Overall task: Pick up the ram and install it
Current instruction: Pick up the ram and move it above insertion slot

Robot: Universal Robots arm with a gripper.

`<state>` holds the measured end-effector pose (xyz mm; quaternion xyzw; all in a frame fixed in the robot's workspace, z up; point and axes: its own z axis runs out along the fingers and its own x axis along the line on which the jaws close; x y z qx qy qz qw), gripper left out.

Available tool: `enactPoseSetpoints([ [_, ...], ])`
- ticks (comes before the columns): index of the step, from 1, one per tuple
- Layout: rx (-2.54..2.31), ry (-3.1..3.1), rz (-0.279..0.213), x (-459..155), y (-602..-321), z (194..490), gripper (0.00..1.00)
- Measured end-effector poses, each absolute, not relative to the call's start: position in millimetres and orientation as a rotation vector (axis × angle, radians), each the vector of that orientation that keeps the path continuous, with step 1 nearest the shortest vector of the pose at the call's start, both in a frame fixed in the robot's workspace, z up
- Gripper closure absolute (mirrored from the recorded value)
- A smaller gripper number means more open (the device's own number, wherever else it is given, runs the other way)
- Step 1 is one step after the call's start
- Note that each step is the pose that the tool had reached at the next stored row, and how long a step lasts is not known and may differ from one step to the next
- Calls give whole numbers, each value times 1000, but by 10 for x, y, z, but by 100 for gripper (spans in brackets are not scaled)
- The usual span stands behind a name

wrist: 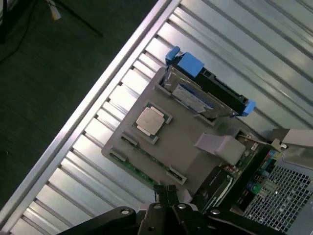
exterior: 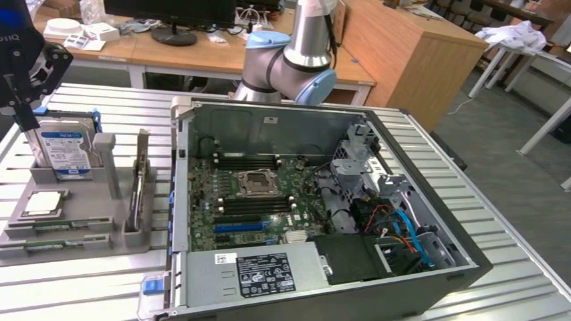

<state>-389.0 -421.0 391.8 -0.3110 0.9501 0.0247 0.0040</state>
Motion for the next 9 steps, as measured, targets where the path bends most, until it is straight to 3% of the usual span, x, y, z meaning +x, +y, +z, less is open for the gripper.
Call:
enactPoseSetpoints([
  [9, -1218, 2890, 78, -3889, -4210, 3917, 89],
])
